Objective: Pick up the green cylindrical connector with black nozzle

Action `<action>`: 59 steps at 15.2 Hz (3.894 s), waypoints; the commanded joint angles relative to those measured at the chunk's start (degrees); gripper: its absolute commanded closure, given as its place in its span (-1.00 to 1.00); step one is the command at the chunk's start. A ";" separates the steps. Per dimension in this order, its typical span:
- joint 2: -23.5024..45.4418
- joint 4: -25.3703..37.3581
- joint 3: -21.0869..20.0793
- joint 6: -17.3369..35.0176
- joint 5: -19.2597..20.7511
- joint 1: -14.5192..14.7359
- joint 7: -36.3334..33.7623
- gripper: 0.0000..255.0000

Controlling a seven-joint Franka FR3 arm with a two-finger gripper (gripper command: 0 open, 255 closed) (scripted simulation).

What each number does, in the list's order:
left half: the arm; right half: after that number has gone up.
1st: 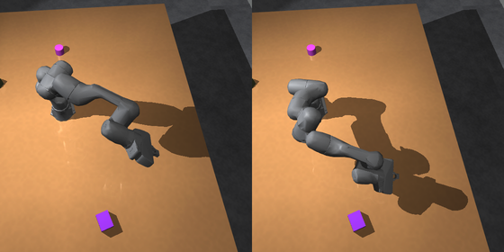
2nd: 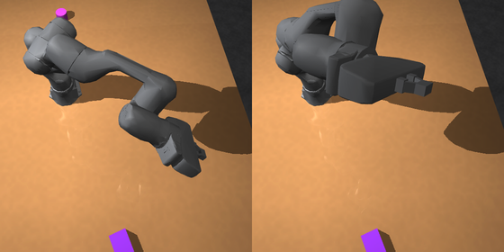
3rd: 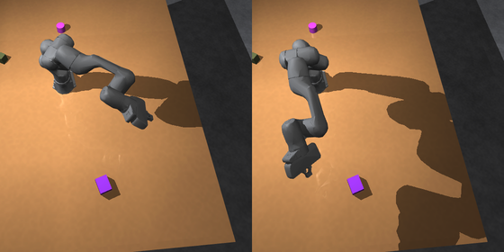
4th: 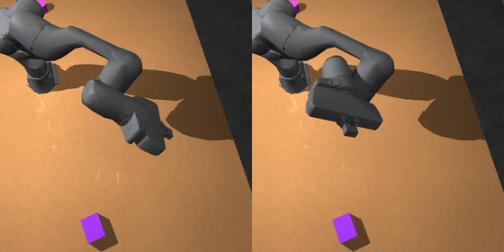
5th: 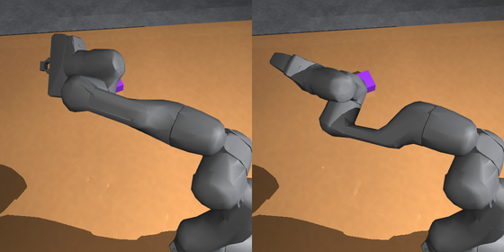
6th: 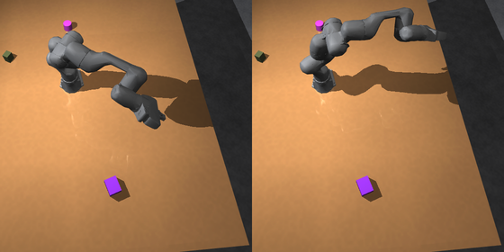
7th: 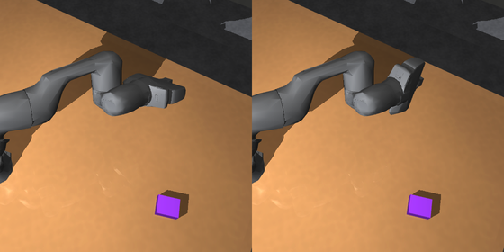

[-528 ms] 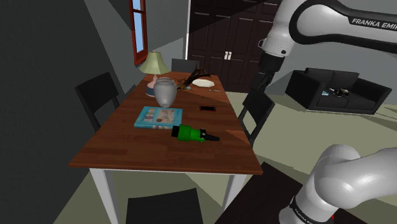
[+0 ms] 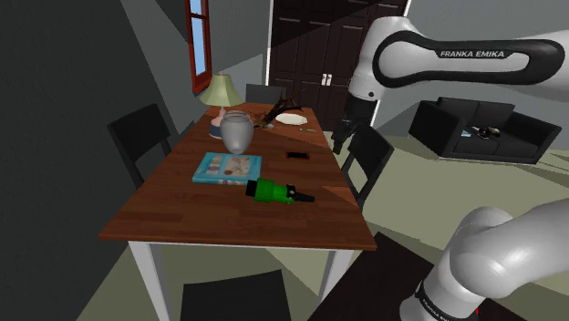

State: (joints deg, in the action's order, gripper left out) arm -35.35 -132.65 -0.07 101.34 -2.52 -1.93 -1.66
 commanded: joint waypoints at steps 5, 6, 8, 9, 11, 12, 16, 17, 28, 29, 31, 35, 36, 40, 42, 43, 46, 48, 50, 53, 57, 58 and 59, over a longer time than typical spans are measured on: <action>11.21 0.62 -0.46 8.51 -1.61 -1.06 -4.57 -1.00; 13.18 0.91 -0.48 9.84 -1.87 -1.20 -5.28 -1.00; 17.20 1.69 -0.50 12.38 -2.42 -1.46 -6.64 -1.00; 19.24 2.17 -0.50 13.60 -2.71 -1.58 -7.30 -1.00; 23.39 3.32 -0.44 15.91 -3.30 -1.80 -8.56 -1.00; 25.49 3.99 -0.40 16.99 -3.61 -1.91 -9.16 -1.00; 34.00 7.26 -0.11 20.87 -4.98 -2.29 -11.38 -1.00; 36.14 8.22 -0.02 21.71 -5.36 -2.38 -11.88 -1.00; 51.60 14.77 0.42 28.43 -8.46 -3.08 -14.16 -1.00; 52.09 14.62 0.39 29.08 -8.56 -3.08 -14.02 -1.00; 53.41 14.27 0.30 30.72 -8.83 -3.11 -13.67 -1.00; 53.38 14.27 0.32 30.68 -8.81 -3.14 -13.63 1.00; 53.40 14.28 0.32 30.69 -8.82 -3.14 -13.63 1.00; 53.35 14.27 0.31 30.65 -8.81 -3.12 -13.67 1.00; 53.34 14.27 0.31 30.64 -8.81 -3.13 -13.66 1.00; 53.41 14.27 0.29 30.72 -8.83 -3.11 -13.67 1.00; 51.88 14.68 0.40 28.80 -8.52 -3.08 -14.08 1.00; 50.90 15.02 0.46 27.50 -8.32 -3.07 -14.35 1.00; 49.96 15.41 0.52 26.19 -8.14 -3.06 -14.61 1.00; 48.62 16.08 0.60 24.20 -7.86 -3.05 -15.00 1.00; 46.97 17.15 0.68 21.51 -7.53 -3.06 -15.49 1.00; 46.59 17.45 0.70 20.83 -7.45 -3.06 -15.62 1.00; 46.52 17.49 0.70 20.72 -7.44 -3.06 -15.63 1.00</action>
State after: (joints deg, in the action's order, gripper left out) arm 11.42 -115.30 0.61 122.39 -9.98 -4.96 -17.28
